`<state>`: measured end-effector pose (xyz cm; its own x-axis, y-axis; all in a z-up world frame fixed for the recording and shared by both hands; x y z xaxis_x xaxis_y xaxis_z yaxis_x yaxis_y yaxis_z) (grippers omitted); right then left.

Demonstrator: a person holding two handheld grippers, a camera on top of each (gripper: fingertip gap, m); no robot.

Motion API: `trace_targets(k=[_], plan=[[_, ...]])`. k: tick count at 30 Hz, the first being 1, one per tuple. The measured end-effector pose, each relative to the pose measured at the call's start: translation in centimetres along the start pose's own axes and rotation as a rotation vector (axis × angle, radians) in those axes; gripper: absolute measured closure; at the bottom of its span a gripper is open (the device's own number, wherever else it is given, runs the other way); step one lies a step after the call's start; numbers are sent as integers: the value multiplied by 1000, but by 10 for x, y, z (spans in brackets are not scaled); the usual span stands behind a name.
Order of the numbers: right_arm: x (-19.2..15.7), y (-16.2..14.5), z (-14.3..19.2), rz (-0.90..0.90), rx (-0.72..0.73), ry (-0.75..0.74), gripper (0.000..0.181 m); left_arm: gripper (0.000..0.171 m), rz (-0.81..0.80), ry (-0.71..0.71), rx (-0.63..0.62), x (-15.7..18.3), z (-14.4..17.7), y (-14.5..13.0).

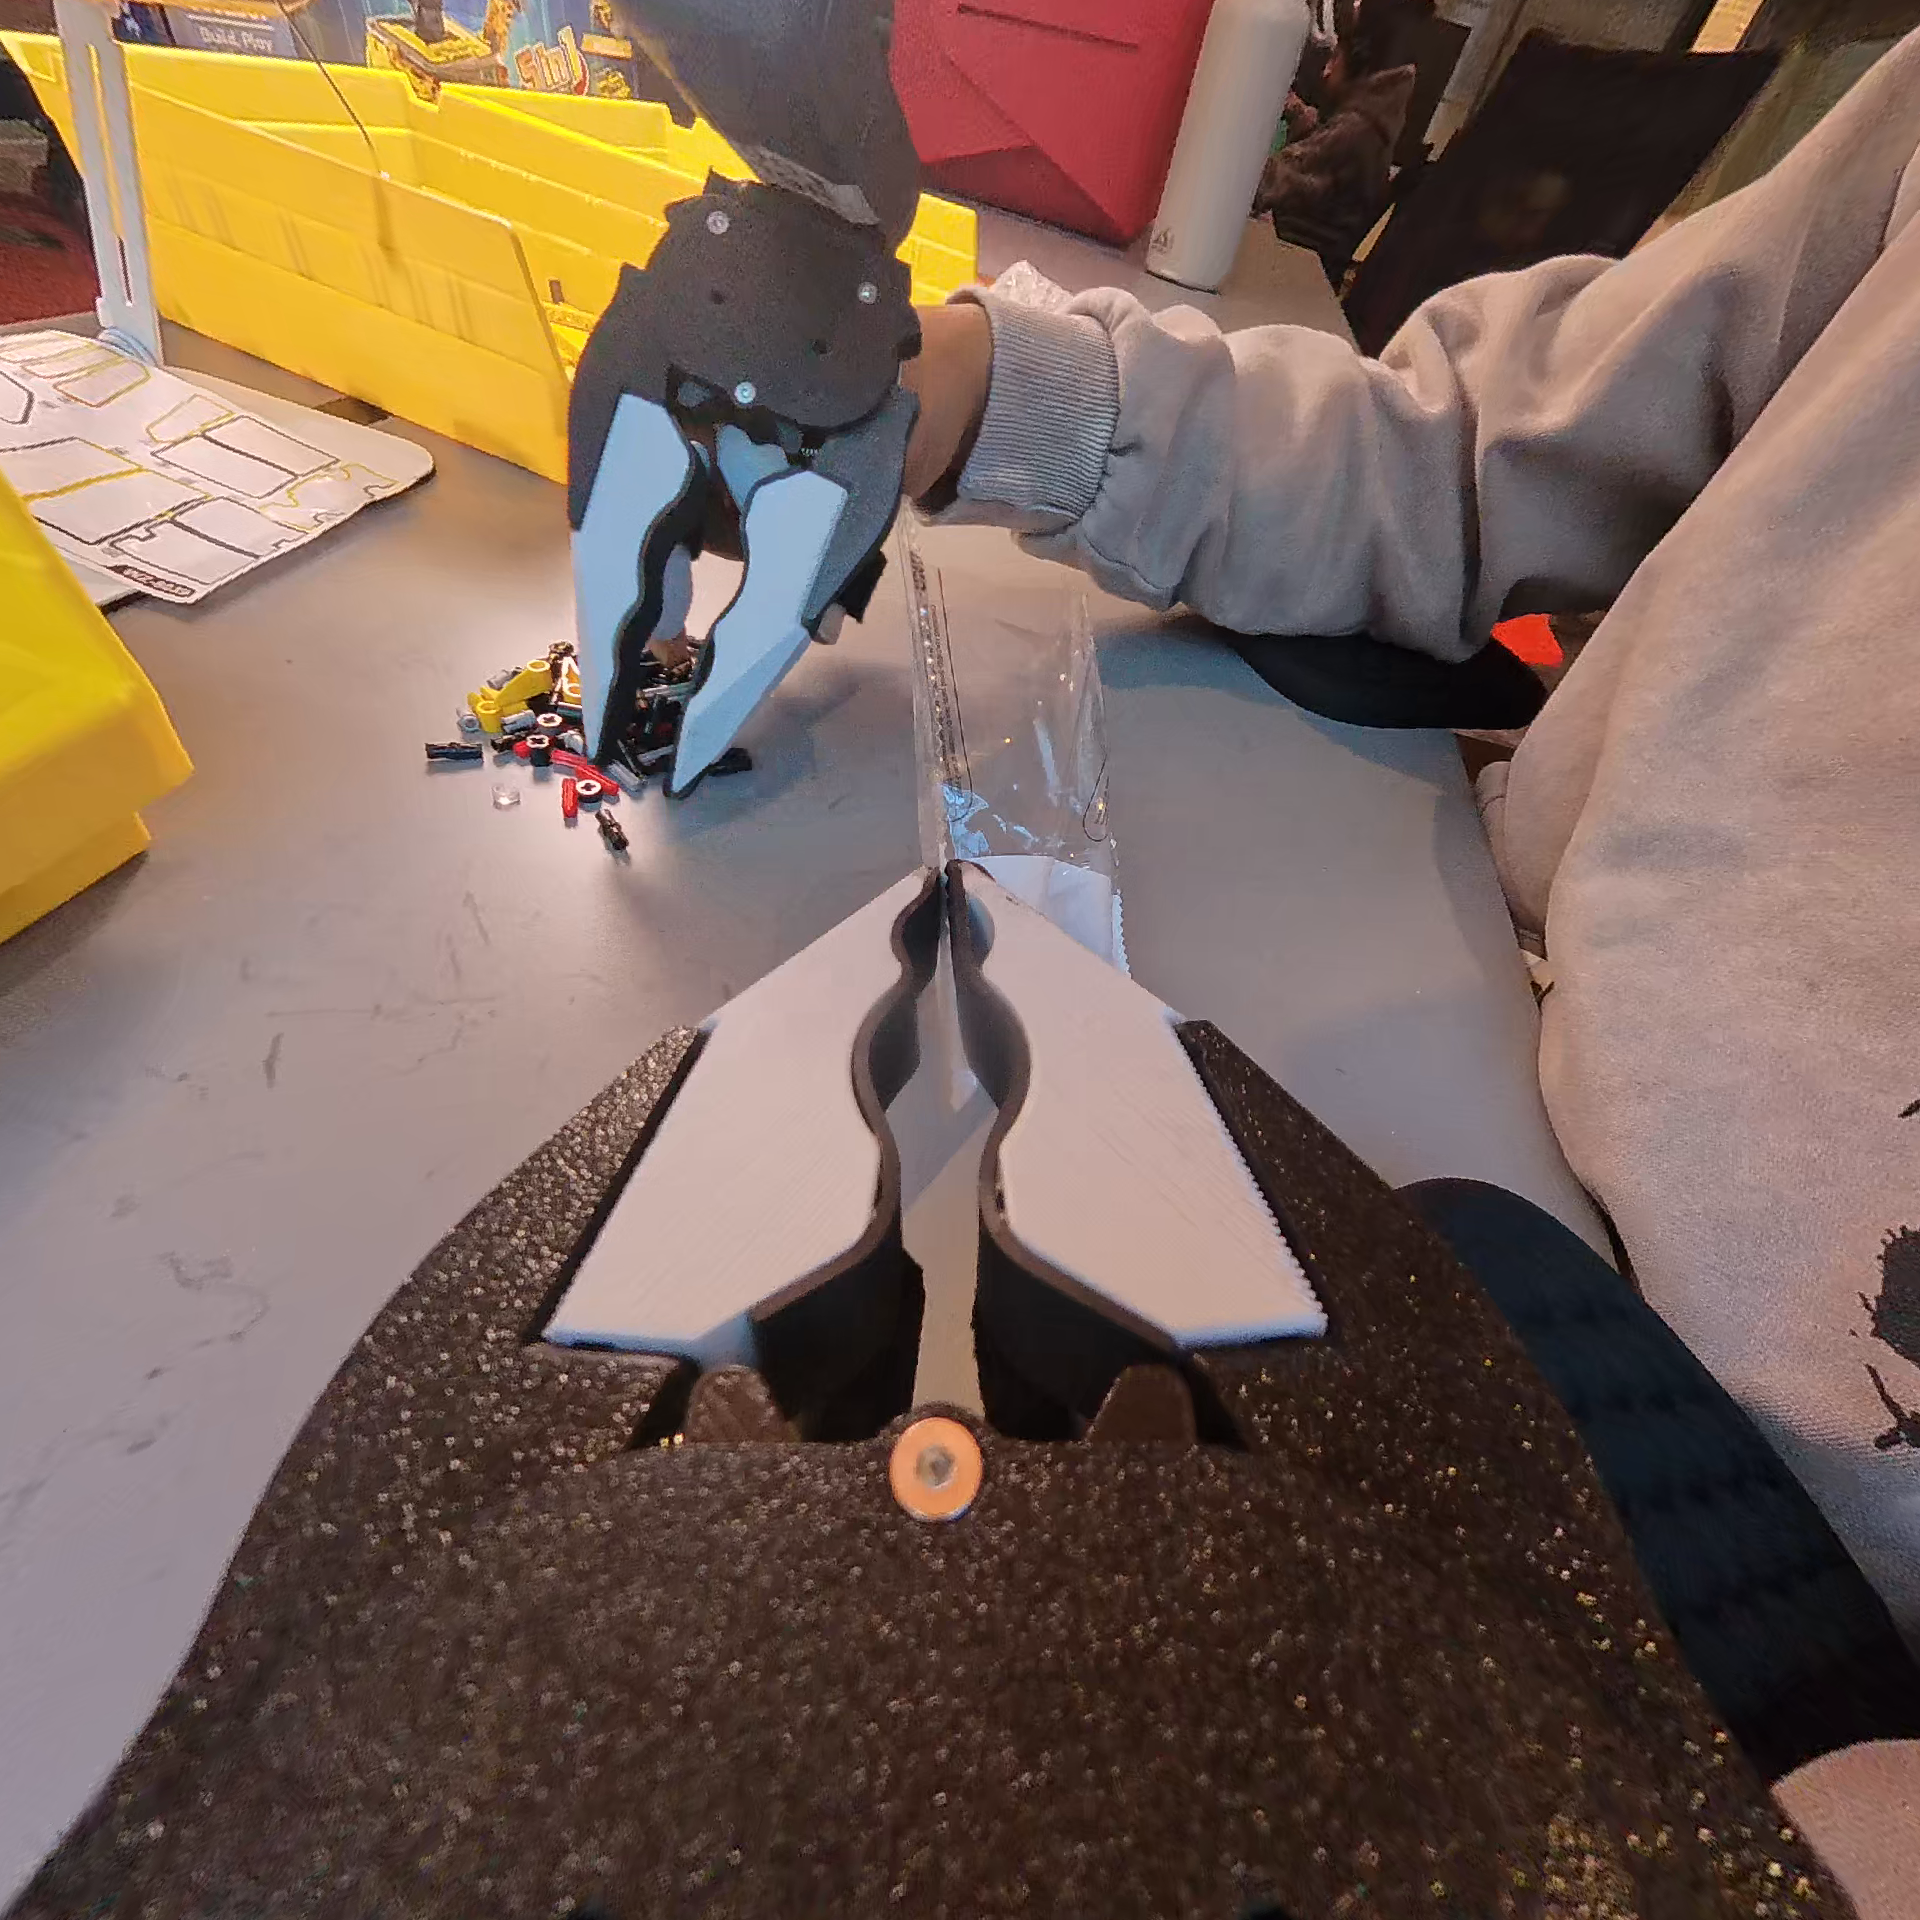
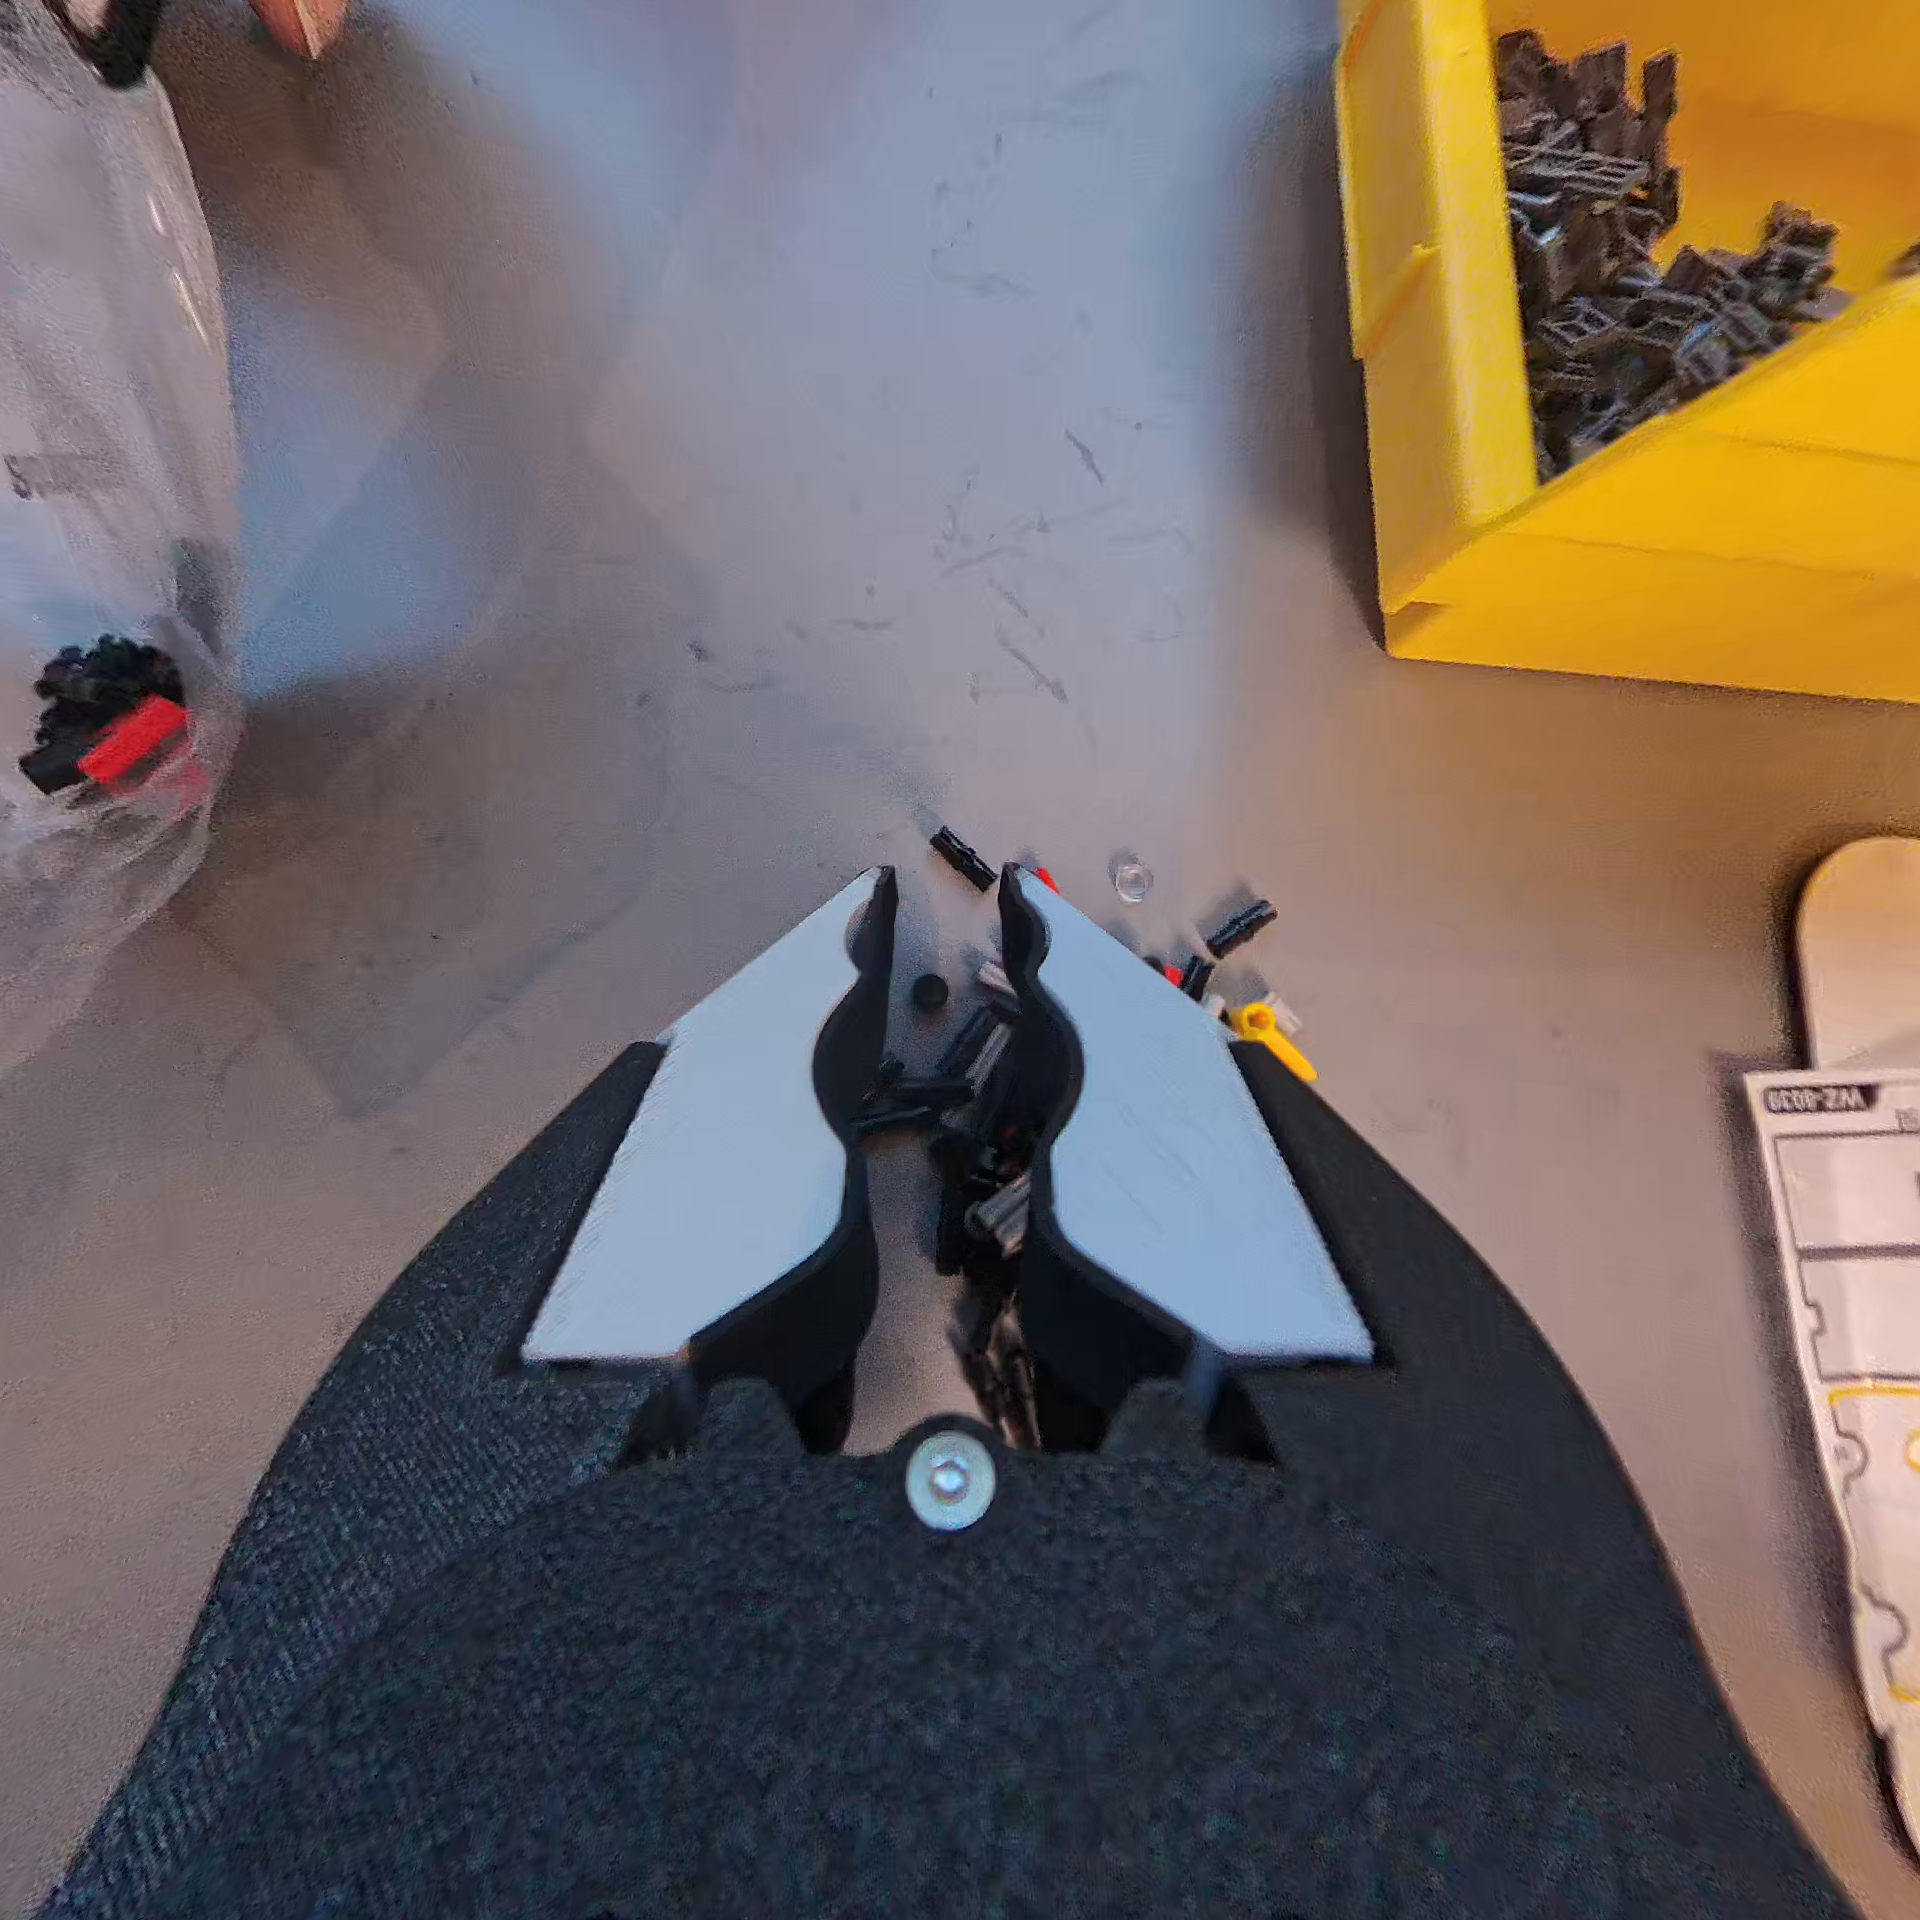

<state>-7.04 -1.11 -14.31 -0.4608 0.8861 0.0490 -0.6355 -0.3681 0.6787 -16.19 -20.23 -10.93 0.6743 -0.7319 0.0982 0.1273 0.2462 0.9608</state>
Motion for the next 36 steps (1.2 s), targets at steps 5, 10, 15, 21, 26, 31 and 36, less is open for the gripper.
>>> trace_targets(k=[5,10,15,21,26,31,36], plan=[[7,9,-18,65,-114,113,165,171,9,2,-4,-2,0,-1],[9,13,-24,43,-210,164,177,171,12,9,-5,-3,0,-2],[0,27,7,-10,-14,220,178,171,12,19,8,-4,2,-2],[-50,55,70,28,306,461,177,171,11,9,6,-5,0,-1],[-62,52,66,54,280,414,162,171,2,0,9,-3,-3,1],[-13,33,80,-100,326,148,161,171,0,2,14,-2,-3,2],[19,-12,42,-153,76,-44,161,171,-2,-3,2,-2,-5,1]])
Point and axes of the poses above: each gripper's, where its closed fingertips meet, z back along the fingers, y out of its top, x = y × z across the jaws, the point moved 7 cm from there along z, back along the fingers, and after that the axes turned 6 degrees about -z, right-handed, at the moved point
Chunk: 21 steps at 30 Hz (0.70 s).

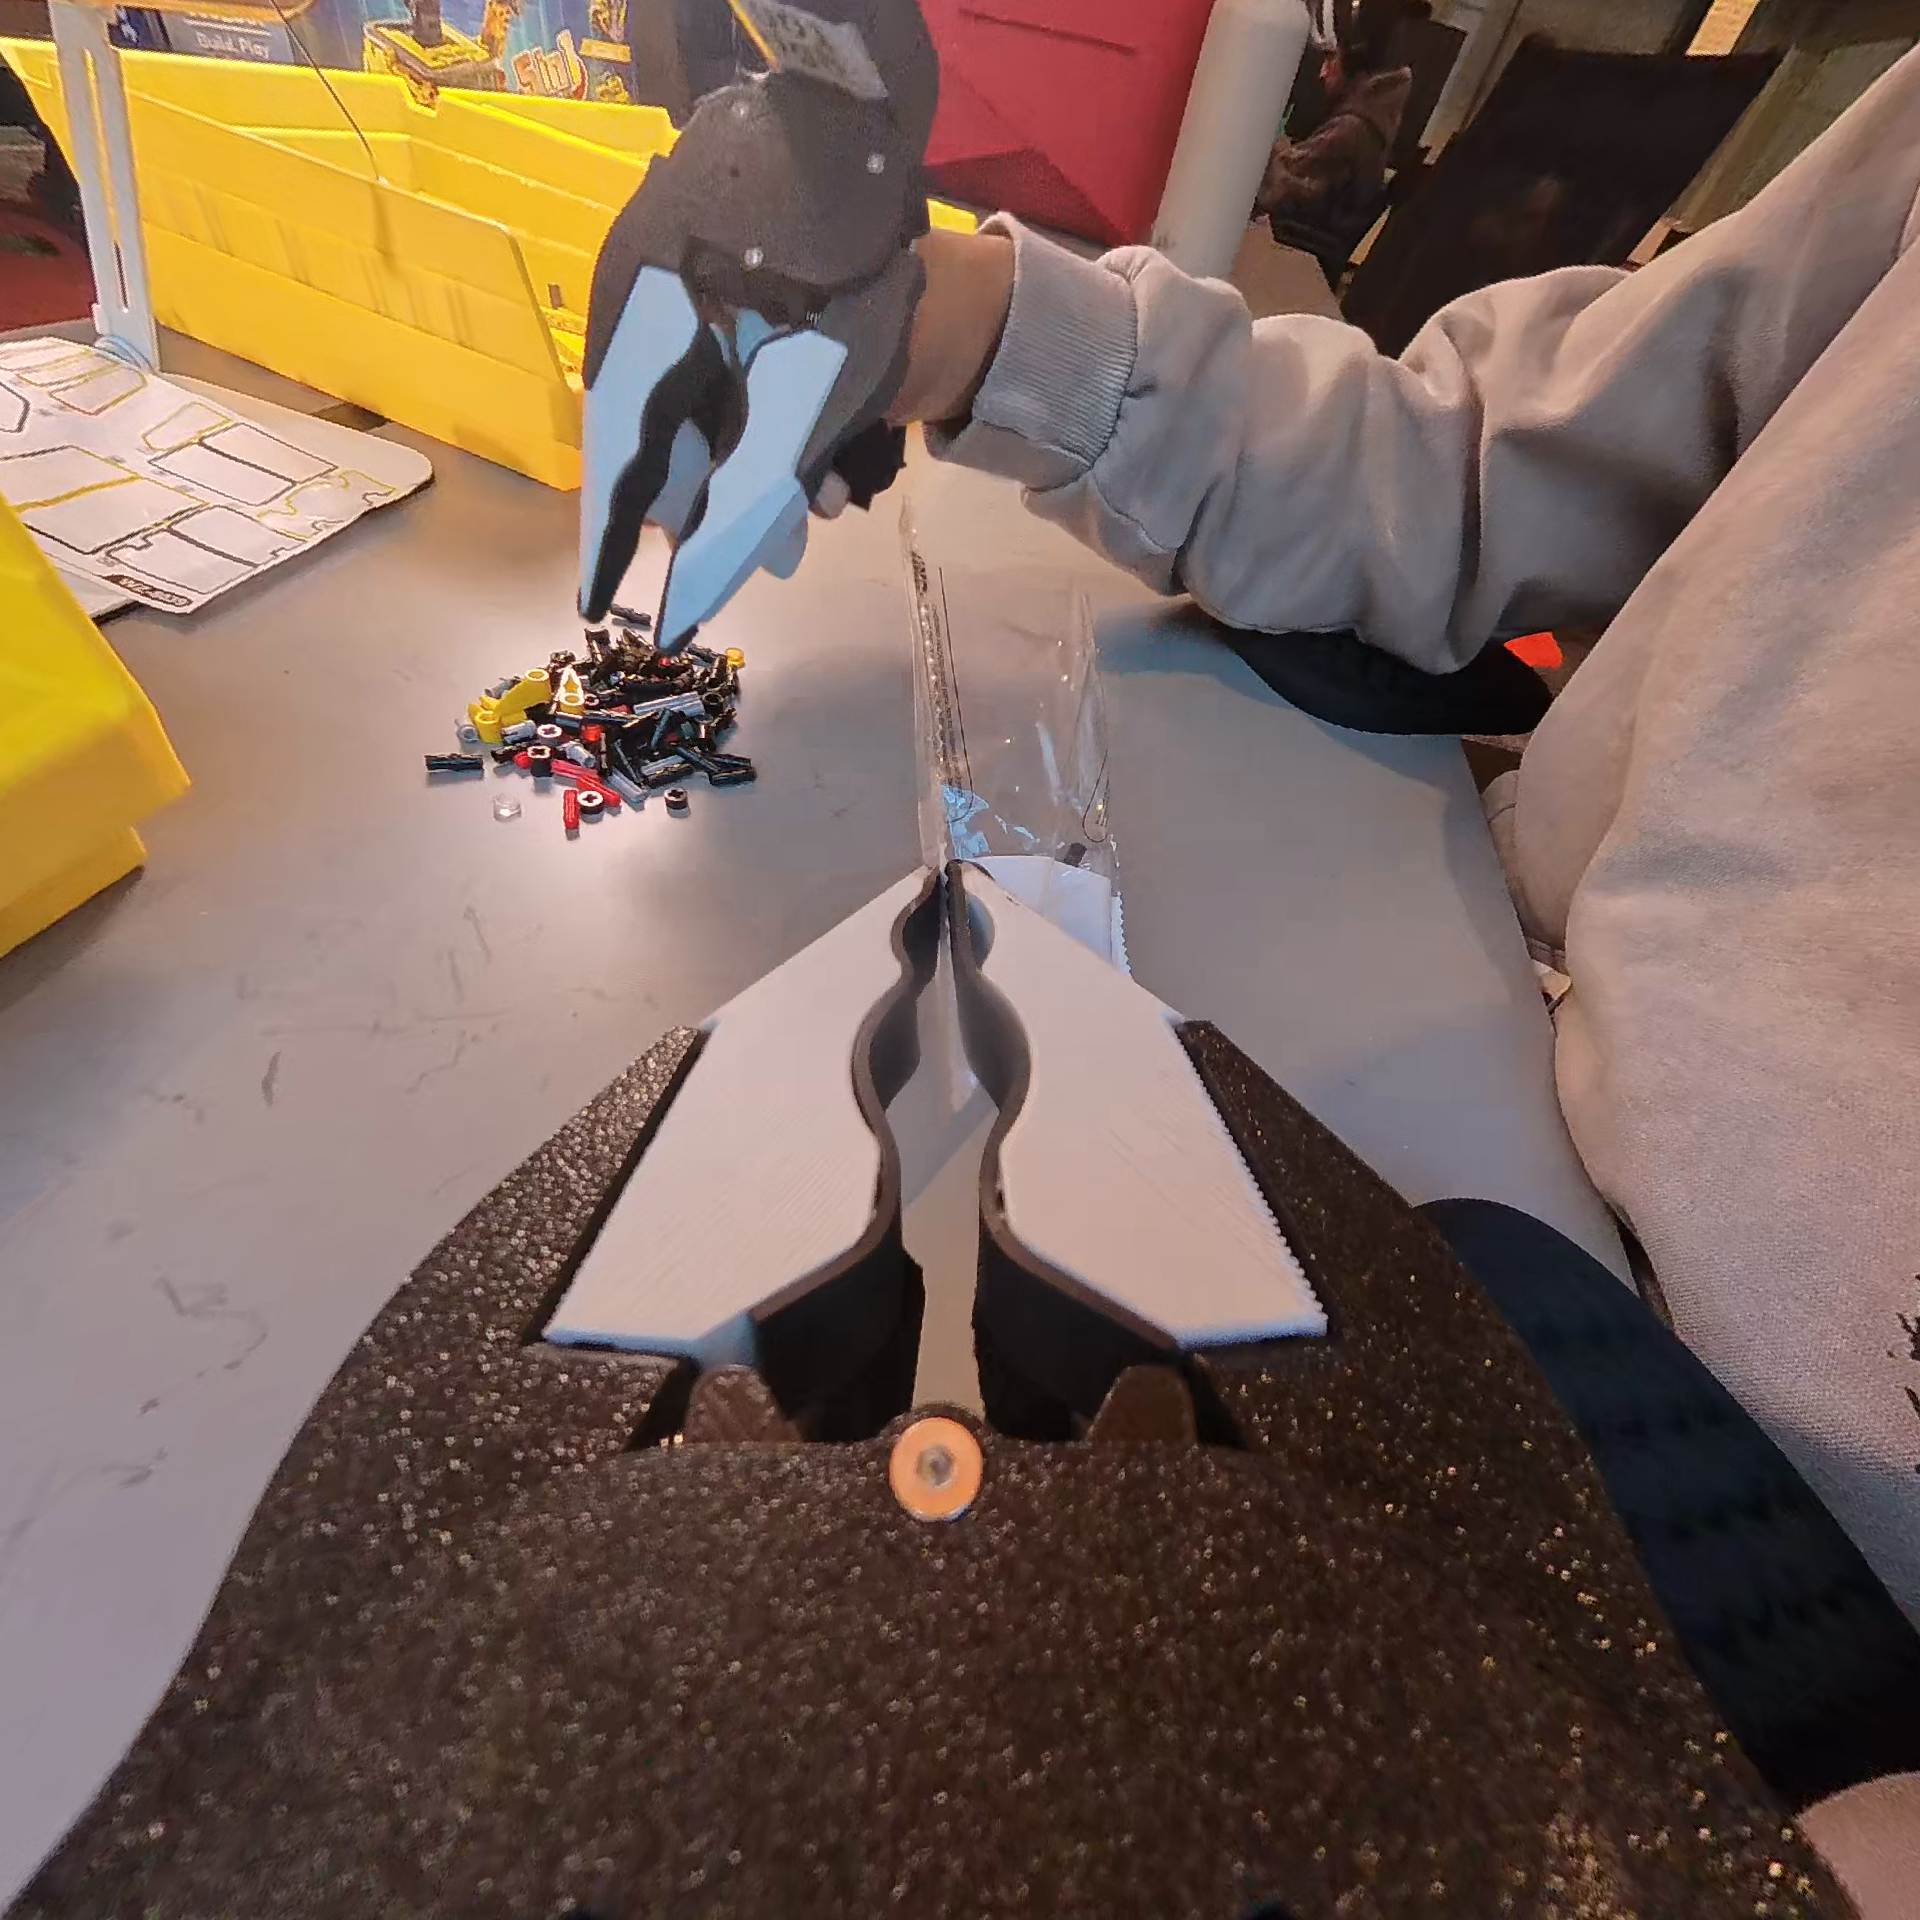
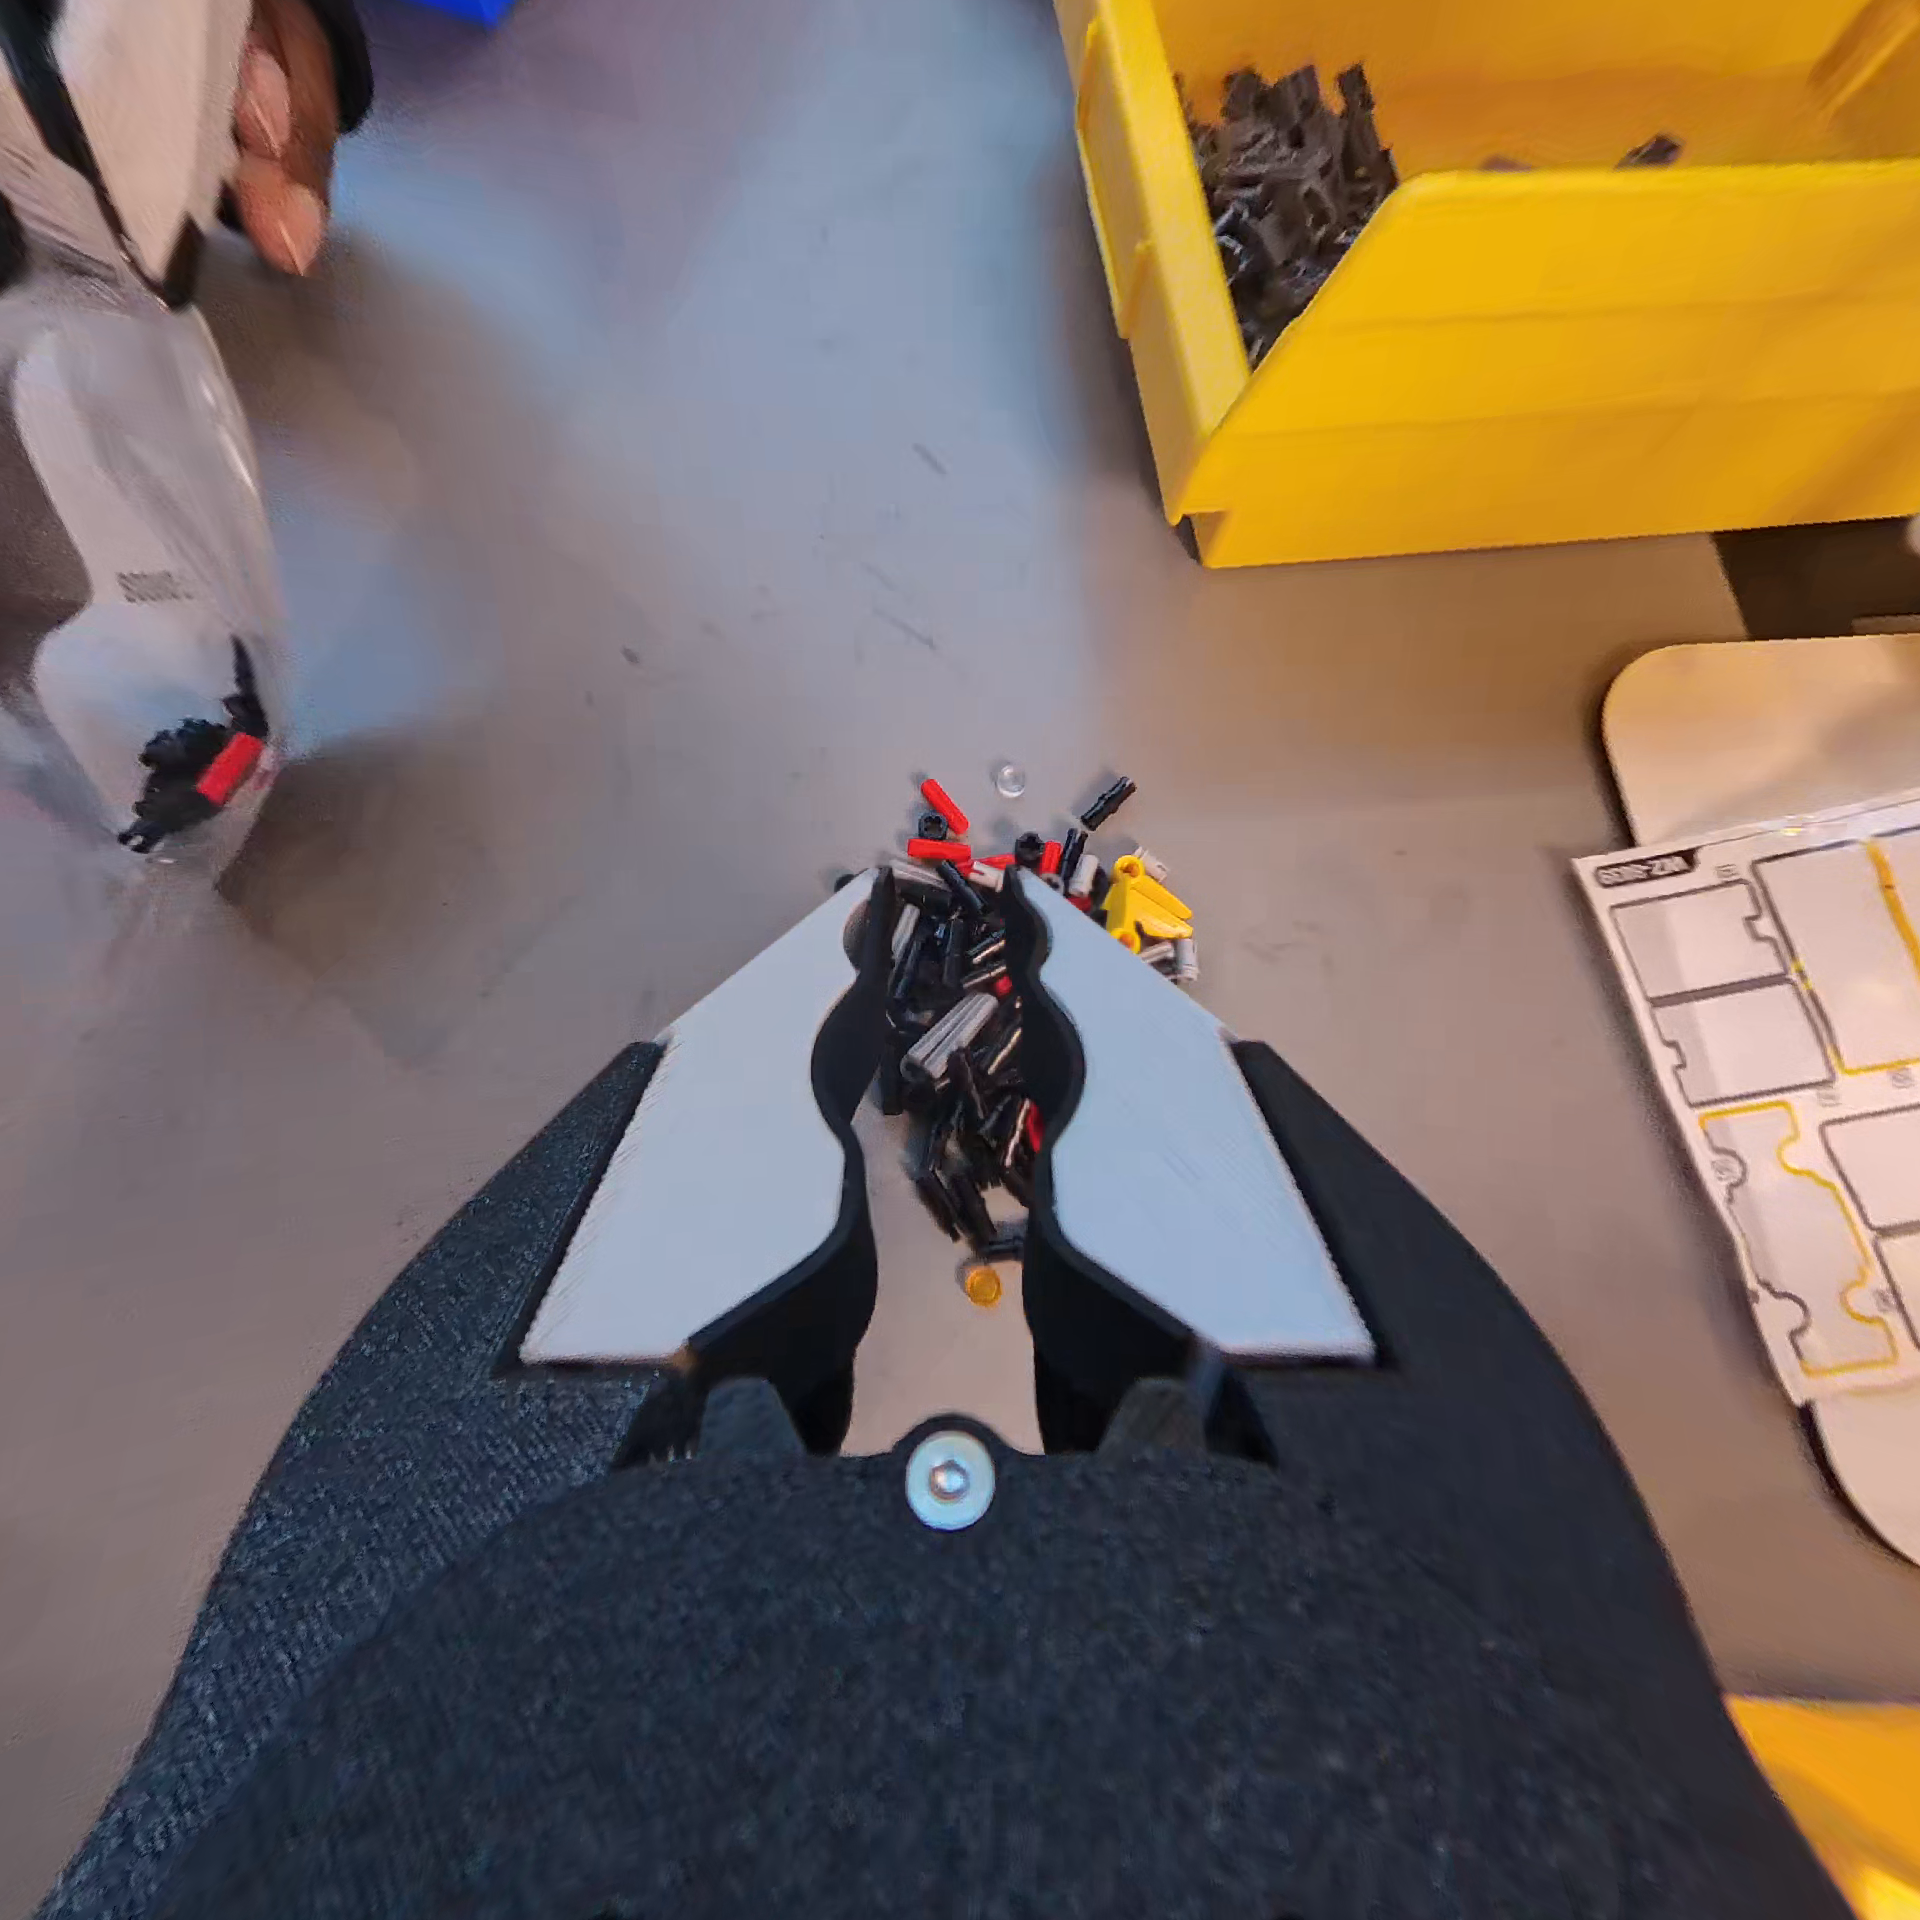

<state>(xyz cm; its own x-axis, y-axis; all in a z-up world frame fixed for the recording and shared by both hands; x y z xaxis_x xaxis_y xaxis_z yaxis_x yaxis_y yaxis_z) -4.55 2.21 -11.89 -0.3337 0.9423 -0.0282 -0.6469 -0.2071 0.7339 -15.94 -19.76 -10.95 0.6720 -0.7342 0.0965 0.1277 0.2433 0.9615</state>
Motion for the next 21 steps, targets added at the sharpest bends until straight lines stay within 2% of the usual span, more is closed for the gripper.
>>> trace_targets(k=[5,9,13,16,21], plan=[[-1,3,-32,116,-124,30,160,171,6,1,-3,-1,0,-1],[0,15,-48,179,-223,71,161,171,10,0,-4,-1,-1,-2],[3,12,-59,194,-333,109,167,171,7,1,-5,0,0,-2],[4,12,-60,177,-325,120,177,171,7,0,1,0,1,-2],[5,10,-56,177,-325,126,178,171,4,-5,0,0,0,-2]])
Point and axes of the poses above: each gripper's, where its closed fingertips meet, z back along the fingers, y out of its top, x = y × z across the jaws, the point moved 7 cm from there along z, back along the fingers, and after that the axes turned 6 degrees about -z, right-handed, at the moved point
